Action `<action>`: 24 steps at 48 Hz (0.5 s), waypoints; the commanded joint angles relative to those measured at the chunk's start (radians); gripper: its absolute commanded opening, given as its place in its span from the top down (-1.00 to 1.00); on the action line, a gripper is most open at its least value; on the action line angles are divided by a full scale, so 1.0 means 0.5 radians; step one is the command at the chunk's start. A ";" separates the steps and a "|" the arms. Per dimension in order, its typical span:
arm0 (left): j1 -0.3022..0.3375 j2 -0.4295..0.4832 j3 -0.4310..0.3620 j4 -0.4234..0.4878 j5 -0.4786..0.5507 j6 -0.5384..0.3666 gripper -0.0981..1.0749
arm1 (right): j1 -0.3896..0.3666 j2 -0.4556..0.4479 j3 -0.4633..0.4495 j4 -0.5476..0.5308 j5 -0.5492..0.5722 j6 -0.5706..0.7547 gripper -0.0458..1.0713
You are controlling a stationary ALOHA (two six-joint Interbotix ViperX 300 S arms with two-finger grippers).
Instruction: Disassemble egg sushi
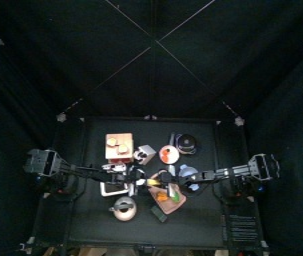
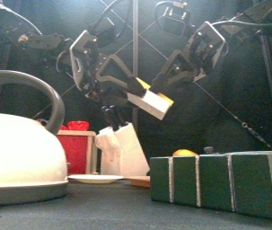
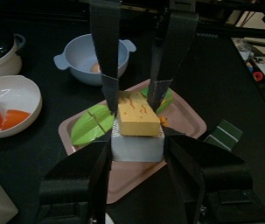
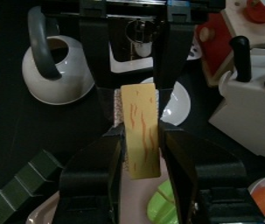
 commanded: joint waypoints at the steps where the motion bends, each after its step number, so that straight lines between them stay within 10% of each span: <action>1: 0.003 -0.028 -0.021 -0.015 -0.018 0.000 -0.28 | 0.000 -0.028 -0.034 0.000 -0.003 0.000 -0.15; 24: 0.003 -0.117 0.074 -0.025 -0.018 -0.003 -0.28 | 0.000 -0.064 0.037 0.034 0.012 0.003 -0.15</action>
